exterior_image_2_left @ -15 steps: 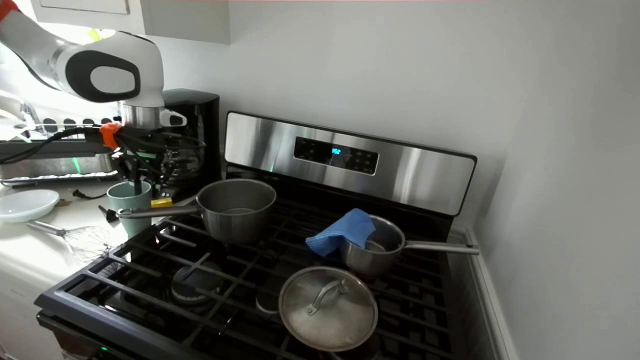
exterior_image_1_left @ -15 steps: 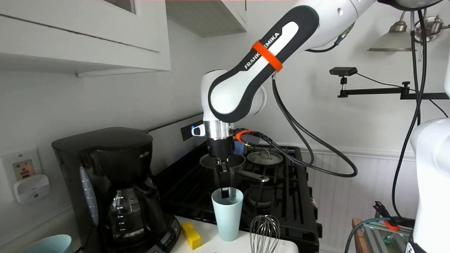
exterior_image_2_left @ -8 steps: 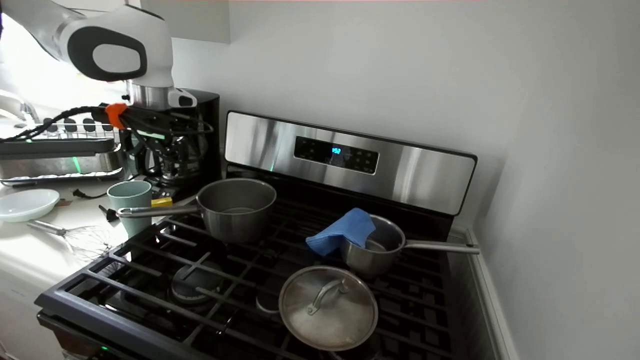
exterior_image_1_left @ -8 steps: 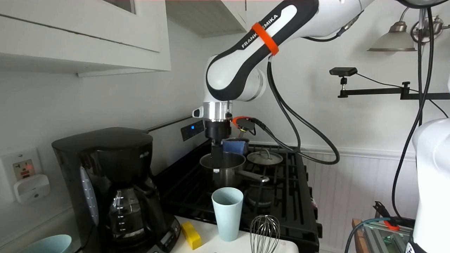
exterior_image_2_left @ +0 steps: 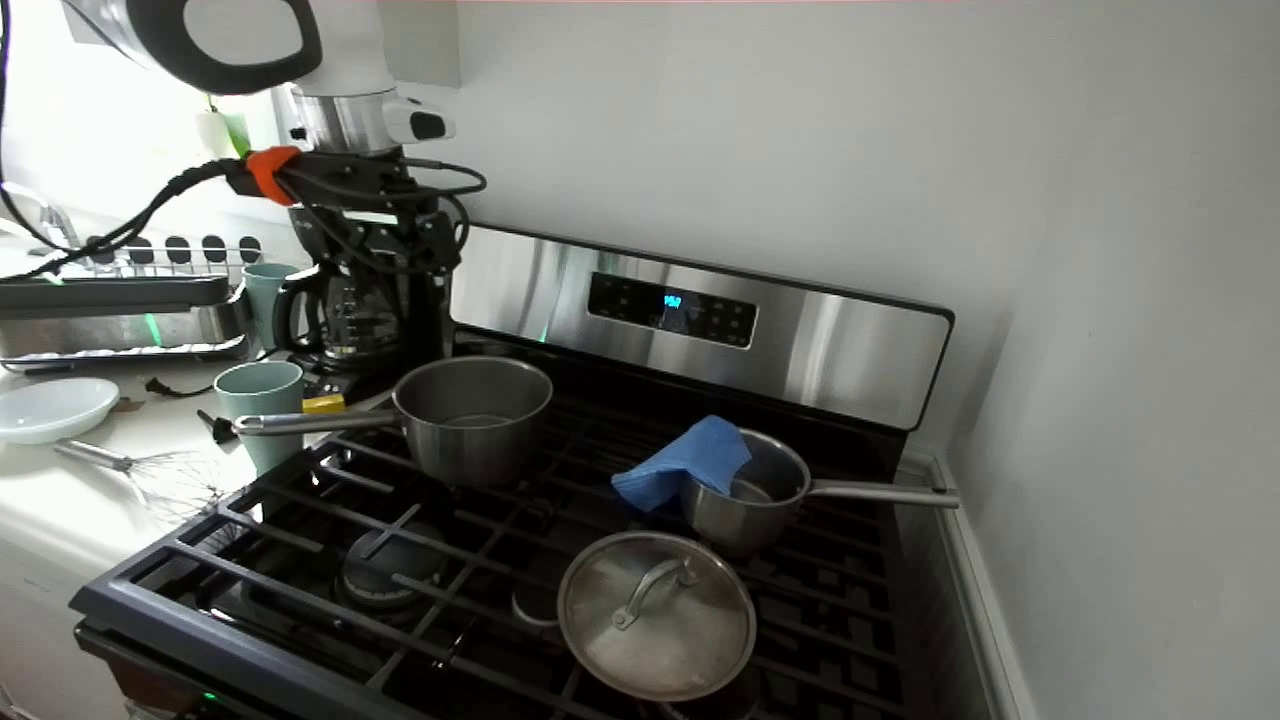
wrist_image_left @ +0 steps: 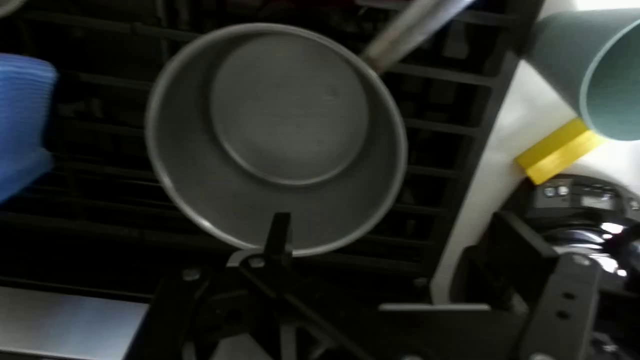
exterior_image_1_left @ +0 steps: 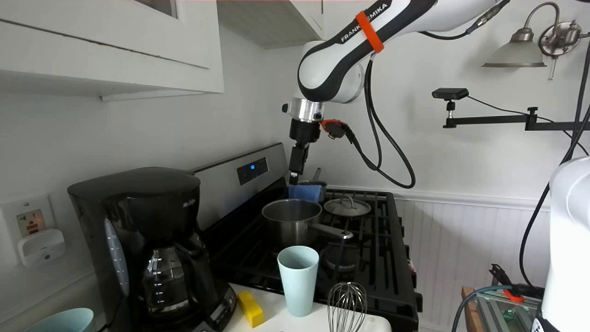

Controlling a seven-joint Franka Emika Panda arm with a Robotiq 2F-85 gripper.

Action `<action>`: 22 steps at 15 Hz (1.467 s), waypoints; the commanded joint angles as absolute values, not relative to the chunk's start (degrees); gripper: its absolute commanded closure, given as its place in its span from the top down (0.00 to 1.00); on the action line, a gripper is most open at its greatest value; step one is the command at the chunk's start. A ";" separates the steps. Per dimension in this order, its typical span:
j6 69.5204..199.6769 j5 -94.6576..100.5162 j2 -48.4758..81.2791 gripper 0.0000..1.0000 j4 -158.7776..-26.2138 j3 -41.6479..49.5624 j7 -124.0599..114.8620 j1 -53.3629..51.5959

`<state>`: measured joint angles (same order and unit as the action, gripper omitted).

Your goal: Open the pot, pour the content of the cup into it, then close the pot

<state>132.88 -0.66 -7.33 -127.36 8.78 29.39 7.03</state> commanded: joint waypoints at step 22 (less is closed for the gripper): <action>128.84 20.06 13.18 1.00 -113.19 19.50 -0.68 20.04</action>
<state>131.30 24.46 7.70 -119.02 18.59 -3.21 18.73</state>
